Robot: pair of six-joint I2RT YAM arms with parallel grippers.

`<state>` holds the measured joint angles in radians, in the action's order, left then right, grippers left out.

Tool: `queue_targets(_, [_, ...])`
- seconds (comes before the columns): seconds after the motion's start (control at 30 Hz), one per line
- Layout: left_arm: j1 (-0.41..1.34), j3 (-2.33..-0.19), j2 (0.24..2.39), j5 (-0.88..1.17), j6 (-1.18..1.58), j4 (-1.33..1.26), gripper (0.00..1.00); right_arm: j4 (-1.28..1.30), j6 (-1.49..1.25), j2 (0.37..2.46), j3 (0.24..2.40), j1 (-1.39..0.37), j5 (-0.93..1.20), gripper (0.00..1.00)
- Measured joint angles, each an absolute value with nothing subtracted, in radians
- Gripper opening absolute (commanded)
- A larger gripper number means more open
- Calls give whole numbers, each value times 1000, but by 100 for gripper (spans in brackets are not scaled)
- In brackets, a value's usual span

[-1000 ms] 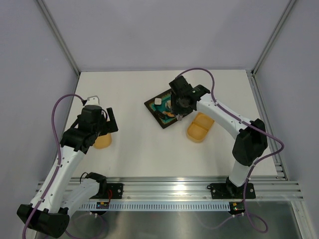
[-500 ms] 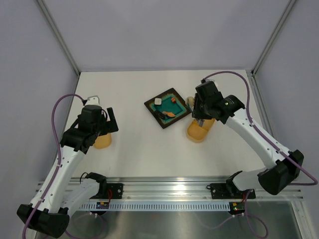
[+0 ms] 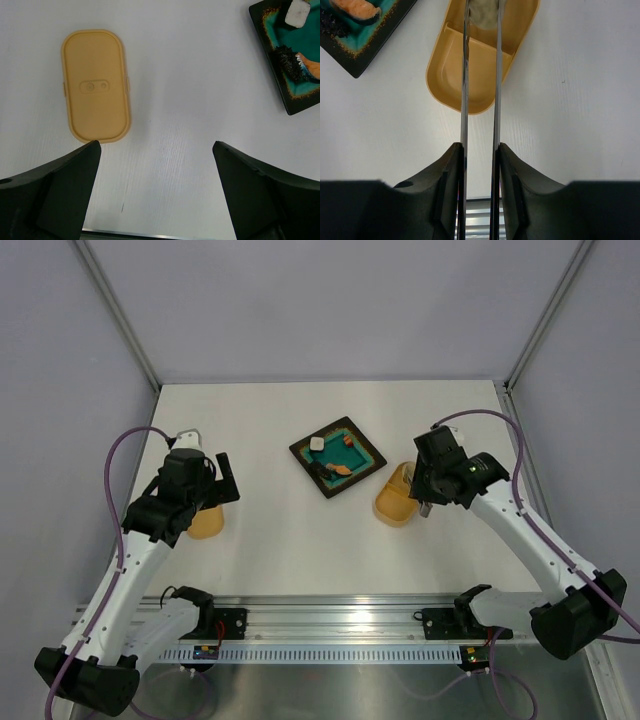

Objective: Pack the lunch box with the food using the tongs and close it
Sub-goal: Place the fake food in the packing box.

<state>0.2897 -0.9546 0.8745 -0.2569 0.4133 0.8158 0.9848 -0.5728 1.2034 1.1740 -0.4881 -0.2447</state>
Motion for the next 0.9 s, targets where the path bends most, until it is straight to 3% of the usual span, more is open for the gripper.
queue_targets(0.4, [290, -954, 875, -255, 416, 815, 99, 952, -578, 1251, 1131, -488, -242, 33])
queue_targets(0.63, [290, -950, 874, -255, 416, 815, 99, 923, -579, 1279, 1125, -488, -236, 51])
queue_targets(0.9, [290, -941, 872, -255, 416, 817, 99, 912, -579, 1283, 1125, -488, -234, 56])
